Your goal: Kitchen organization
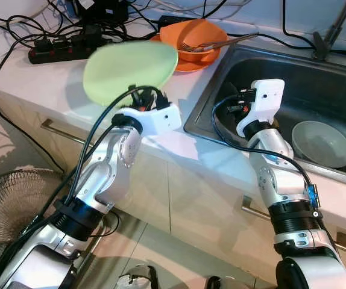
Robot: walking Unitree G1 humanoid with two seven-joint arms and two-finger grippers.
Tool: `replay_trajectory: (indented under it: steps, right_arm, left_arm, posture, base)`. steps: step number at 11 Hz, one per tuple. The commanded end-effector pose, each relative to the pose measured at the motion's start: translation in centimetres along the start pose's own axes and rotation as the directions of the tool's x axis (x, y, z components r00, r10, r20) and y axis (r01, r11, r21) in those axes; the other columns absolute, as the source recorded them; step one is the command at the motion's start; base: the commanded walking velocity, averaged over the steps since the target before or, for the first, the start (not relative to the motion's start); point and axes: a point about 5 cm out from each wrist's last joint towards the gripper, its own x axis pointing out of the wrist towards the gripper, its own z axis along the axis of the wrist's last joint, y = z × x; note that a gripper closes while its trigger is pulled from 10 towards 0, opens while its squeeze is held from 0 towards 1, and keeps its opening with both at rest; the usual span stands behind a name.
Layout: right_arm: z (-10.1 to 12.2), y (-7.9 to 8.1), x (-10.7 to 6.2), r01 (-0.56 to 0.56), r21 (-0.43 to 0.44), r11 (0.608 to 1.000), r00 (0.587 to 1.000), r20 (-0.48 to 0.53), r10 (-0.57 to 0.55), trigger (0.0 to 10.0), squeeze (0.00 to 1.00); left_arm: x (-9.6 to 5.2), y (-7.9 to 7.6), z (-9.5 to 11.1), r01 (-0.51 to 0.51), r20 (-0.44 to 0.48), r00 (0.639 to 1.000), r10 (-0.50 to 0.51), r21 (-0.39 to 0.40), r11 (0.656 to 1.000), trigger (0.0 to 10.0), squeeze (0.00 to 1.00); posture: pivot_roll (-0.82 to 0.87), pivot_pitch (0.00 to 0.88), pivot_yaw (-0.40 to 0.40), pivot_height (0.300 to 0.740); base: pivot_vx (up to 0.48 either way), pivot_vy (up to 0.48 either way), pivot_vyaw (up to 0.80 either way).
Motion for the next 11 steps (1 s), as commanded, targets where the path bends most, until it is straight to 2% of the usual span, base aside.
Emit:
replay_trajectory:
  steps: [1,2,4,6,8,9,10,11]
  right_arm:
    - [0.4,0.0,0.3,0.007,0.032,0.999,1.000,0.018,-0.008,10.0,0.00]
    - [0.8,0.0,0.5,0.006,0.052,0.999,1.000,0.029,-0.008,10.0,1.00]
    - [1.7,0.2,0.8,-0.001,0.124,0.992,0.998,0.057,-0.006,10.0,1.00]
    - [3.1,0.2,1.1,-0.032,0.239,0.970,0.995,0.095,0.009,10.0,1.00]
    - [3.9,0.3,1.2,-0.083,0.435,0.897,0.993,0.117,0.035,10.0,1.00]
    - [4.2,0.8,1.2,-0.134,0.498,0.857,0.989,0.126,0.081,10.0,0.59]
    - [4.3,1.1,1.1,-0.160,0.533,0.831,0.986,0.132,0.105,10.0,0.00]
    - [4.3,1.4,1.1,-0.177,0.547,0.818,0.983,0.131,0.125,10.0,0.00]
  left_arm:
    - [0.0,2.9,1.1,-0.146,0.063,0.988,0.144,0.034,0.989,10.0,0.00]
    - [0.0,3.1,1.5,-0.164,0.087,0.983,0.161,0.031,0.986,10.0,0.00]
    - [0.0,2.7,2.1,-0.153,0.114,0.982,0.149,0.026,0.988,10.0,0.00]
    - [0.2,2.2,2.4,-0.139,0.135,0.981,0.135,0.020,0.990,10.0,0.00]
    - [0.2,1.7,2.7,-0.120,0.160,0.980,0.116,0.015,0.993,10.0,0.00]
    - [0.2,1.6,2.7,-0.113,0.170,0.979,0.108,0.019,0.993,10.0,0.00]
    - [0.1,1.5,2.9,-0.108,0.178,0.979,0.103,0.020,0.994,10.0,0.00]
    - [0.1,1.4,3.0,-0.104,0.189,0.977,0.099,0.021,0.994,10.0,0.00]
  posture:
    - [0.12,0.083,0.025,0.740]
    - [0.11,0.083,0.026,0.740]
    - [0.11,0.082,0.029,0.740]
    - [0.10,0.076,0.034,0.740]
    - [0.10,0.072,0.036,0.740]
    - [0.10,0.068,0.036,0.740]
    - [0.10,0.065,0.037,0.740]
    - [0.10,0.063,0.037,0.740]
  base:
    - [0.000,0.000,0.00]
    - [0.000,0.000,0.00]
    - [0.000,0.000,0.00]
    - [0.000,0.000,0.00]
    - [0.000,0.000,0.00]
    - [0.000,0.000,0.00]
    - [0.000,0.000,0.00]
    - [0.000,0.000,0.00]
